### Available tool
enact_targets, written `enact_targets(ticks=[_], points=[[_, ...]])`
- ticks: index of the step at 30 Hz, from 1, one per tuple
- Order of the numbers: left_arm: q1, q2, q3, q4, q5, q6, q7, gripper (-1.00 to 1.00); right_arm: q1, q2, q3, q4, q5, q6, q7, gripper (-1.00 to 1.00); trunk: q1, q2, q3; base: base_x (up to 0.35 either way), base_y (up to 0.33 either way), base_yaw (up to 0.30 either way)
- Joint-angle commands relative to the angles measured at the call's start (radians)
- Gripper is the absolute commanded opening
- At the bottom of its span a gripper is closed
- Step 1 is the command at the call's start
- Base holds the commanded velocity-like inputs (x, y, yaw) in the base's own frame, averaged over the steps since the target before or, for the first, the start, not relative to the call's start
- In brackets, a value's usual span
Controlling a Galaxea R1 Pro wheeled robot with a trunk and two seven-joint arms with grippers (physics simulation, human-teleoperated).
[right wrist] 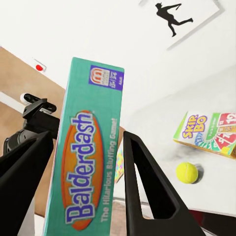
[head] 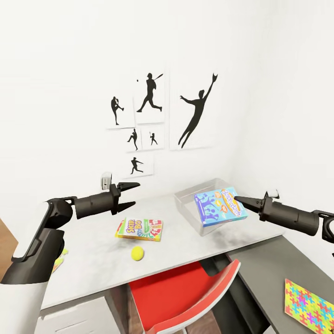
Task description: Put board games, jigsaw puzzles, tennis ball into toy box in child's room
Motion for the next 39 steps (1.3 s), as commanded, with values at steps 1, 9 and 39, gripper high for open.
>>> enact_targets(ticks=[1, 9, 39], points=[[-0.001, 0.001, -0.001, -0.001, 0.011, -0.001, 0.010, 1.00, -0.001, 0.000, 0.000, 0.000, 0.009, 0.003, 0.011, -1.00, 0.001, -0.002, -0.002, 0.000, -0.007, 0.000], [-0.001, 0.001, -0.001, -0.001, 0.010, -0.001, 0.010, 1.00, 0.000, 0.000, 0.007, 0.000, 0.009, 0.003, 0.014, -1.00, 0.001, -0.002, -0.002, 0.000, -0.003, 0.000], [-0.001, -0.001, -0.001, -0.001, 0.010, -0.001, 0.012, 1.00, 0.000, 0.000, 0.006, 0.000, 0.009, 0.003, 0.015, -1.00, 0.001, -0.002, -0.002, 0.000, 0.000, 0.176]])
